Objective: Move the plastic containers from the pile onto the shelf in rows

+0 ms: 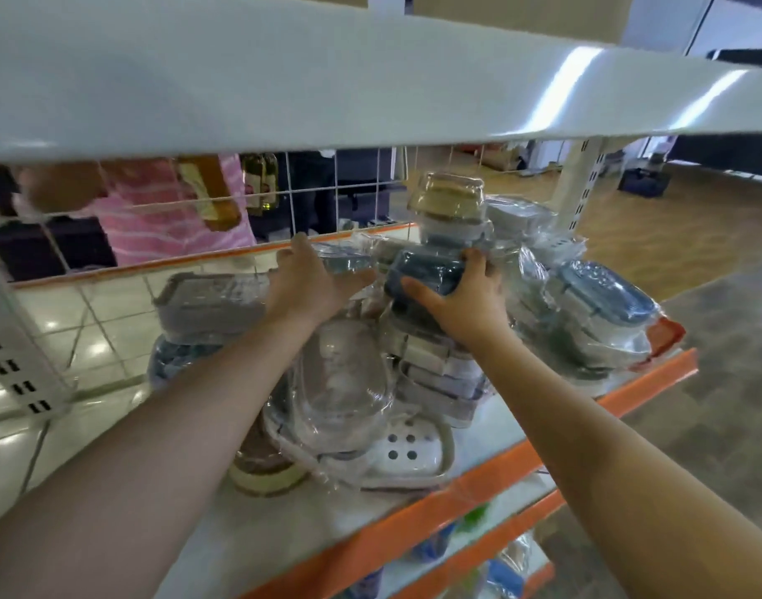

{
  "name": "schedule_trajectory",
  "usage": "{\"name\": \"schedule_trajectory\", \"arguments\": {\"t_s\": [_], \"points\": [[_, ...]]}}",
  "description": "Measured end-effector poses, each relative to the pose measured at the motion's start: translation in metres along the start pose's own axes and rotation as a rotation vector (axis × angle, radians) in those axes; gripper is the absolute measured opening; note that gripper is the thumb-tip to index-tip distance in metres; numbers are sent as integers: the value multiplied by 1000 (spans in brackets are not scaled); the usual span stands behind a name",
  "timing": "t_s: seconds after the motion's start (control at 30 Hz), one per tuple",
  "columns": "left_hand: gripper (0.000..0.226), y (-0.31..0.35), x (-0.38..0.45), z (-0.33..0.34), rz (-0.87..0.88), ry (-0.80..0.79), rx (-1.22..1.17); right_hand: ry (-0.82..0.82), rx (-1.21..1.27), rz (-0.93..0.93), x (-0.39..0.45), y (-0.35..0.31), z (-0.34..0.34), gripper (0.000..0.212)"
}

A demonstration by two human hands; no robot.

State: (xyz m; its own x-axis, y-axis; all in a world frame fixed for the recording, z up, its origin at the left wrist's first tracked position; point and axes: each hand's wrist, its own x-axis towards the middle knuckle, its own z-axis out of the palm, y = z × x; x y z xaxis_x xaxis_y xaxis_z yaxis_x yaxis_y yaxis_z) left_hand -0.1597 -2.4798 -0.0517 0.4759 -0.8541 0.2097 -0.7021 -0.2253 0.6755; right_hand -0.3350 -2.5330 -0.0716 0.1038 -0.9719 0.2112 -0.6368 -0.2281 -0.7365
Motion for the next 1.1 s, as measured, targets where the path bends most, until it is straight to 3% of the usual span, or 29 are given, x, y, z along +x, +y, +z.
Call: {"name": "schedule_trajectory", "arguments": {"t_s": [0.17, 0.3, 0.47, 0.83, 1.1], "points": [[102, 0, 6, 6, 23, 57, -22, -86, 81, -54, 5, 6, -4, 103], [94, -6, 9, 1, 11, 56, -83, -111, 80, -117, 6, 13, -10, 82], [73, -4, 6, 2, 65, 59, 19, -85, 68, -185, 4, 16, -6, 68], [59, -5, 7, 1, 70, 104, 73, 82, -16, -83, -3, -8, 2, 81], [49, -9, -3, -6, 103, 102, -6, 41, 2, 4, 5, -7, 8, 95]]}}
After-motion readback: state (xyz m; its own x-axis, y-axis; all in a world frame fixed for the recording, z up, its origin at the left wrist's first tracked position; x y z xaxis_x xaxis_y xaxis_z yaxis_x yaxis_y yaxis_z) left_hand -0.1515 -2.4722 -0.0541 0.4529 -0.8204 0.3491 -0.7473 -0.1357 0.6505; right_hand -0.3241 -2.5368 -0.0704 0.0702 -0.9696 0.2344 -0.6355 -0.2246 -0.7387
